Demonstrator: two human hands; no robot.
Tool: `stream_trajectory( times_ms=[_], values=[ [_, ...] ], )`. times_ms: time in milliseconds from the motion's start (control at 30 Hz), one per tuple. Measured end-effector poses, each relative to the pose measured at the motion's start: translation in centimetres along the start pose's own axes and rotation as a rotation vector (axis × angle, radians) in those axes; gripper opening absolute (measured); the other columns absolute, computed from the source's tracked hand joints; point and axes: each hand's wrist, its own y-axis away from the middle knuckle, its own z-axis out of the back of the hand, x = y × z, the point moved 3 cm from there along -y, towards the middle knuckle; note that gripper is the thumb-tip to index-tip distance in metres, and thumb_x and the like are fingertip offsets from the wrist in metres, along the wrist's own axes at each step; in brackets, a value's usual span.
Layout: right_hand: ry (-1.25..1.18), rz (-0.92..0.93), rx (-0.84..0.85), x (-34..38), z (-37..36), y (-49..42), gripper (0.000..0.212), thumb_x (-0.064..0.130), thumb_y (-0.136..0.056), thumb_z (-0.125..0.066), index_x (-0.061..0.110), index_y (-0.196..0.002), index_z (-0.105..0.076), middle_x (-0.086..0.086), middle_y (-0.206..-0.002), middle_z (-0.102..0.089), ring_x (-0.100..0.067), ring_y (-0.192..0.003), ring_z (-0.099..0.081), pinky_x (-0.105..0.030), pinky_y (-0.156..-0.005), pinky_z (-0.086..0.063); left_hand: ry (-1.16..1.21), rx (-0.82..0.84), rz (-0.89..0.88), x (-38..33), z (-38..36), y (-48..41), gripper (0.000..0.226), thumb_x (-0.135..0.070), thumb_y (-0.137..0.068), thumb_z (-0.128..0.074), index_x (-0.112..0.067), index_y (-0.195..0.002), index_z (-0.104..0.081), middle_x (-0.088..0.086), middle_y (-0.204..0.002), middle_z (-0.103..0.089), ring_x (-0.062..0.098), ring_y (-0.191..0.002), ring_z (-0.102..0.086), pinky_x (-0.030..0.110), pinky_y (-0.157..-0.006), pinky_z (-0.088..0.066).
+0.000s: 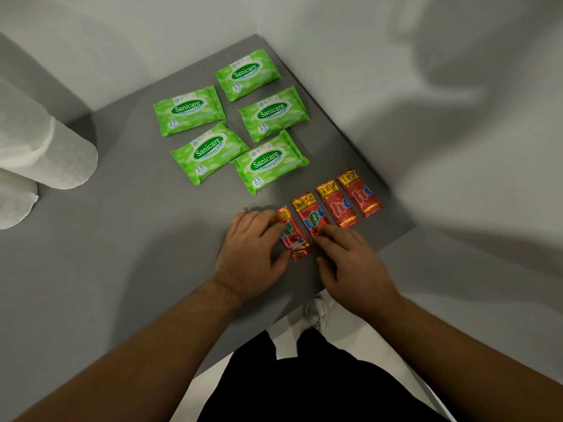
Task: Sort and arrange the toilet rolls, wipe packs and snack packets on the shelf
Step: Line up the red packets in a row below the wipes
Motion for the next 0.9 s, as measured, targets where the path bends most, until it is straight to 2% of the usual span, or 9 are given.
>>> stream_trajectory(
  times_ms=[133, 267, 367, 533, 700, 900],
  values=[
    [-0.096, 0.026, 0.04, 1.1, 0.3, 0.5, 0.038, 0.026, -0.093, -0.068, 0.016, -0.129, -0.066, -0.002, -0.133, -0.062, -0.02, -0.126, -0.054, -0.03, -0.101, -0.042, 0.07, -0.056, 0.05, 1.7, 1.4, 1.9, 0.047, -0.035, -0.085, -0.063, -0.012, -0.125, -0.069, 0.007, -0.133, -0.064, 0.028, -0.125, -0.058, 0.047, -0.116, -0.038],
    [-0.171, 0.146, 0.188, 3.4, -0.6, 1.1, 0.035, 0.03, -0.097, -0.06, 0.022, -0.13, -0.065, 0.005, -0.134, -0.059, -0.011, -0.124, -0.049, -0.028, -0.103, -0.044, 0.123, -0.009, 0.072, 4.2, 2.3, 4.7, 0.049, -0.036, -0.086, -0.06, -0.01, -0.128, -0.067, 0.007, -0.135, -0.063, 0.027, -0.127, -0.058, 0.041, -0.114, -0.043],
    [-0.197, 0.219, 0.24, 5.1, -1.5, 1.4, 0.035, 0.029, -0.096, -0.058, 0.024, -0.131, -0.064, 0.006, -0.132, -0.058, -0.01, -0.122, -0.05, -0.026, -0.102, -0.046, 0.121, 0.002, 0.007, 4.9, 2.1, 6.0, 0.053, -0.036, -0.087, -0.064, -0.009, -0.132, -0.066, 0.008, -0.138, -0.061, 0.027, -0.13, -0.057, 0.041, -0.113, -0.045],
    [-0.165, 0.289, 0.272, 6.6, -2.8, 1.5, 0.041, 0.029, -0.097, -0.058, 0.023, -0.138, -0.06, 0.007, -0.138, -0.056, -0.01, -0.125, -0.048, -0.023, -0.107, -0.039, 0.04, 0.037, -0.002, 4.7, 1.0, 5.9, 0.059, -0.049, -0.087, -0.068, -0.012, -0.133, -0.067, 0.008, -0.139, -0.062, 0.028, -0.129, -0.058, 0.048, -0.111, -0.047],
    [-0.099, 0.234, 0.222, 6.4, -2.8, 1.3, 0.04, 0.031, -0.096, -0.06, 0.02, -0.135, -0.063, 0.006, -0.138, -0.058, -0.013, -0.126, -0.05, -0.022, -0.107, -0.032, 0.03, 0.013, 0.056, 3.6, 0.5, 5.1, 0.059, -0.053, -0.088, -0.062, -0.013, -0.131, -0.067, 0.007, -0.137, -0.063, 0.028, -0.128, -0.058, 0.053, -0.113, -0.045],
    [-0.074, 0.18, 0.208, 6.5, -2.9, 1.4, 0.042, 0.031, -0.096, -0.062, 0.018, -0.136, -0.063, 0.003, -0.141, -0.057, -0.017, -0.131, -0.05, -0.031, -0.109, -0.04, 0.049, 0.021, 0.068, 3.4, 0.2, 4.3, 0.059, -0.05, -0.087, -0.064, -0.012, -0.133, -0.065, 0.008, -0.14, -0.06, 0.028, -0.131, -0.056, 0.047, -0.116, -0.042]
  ],
)
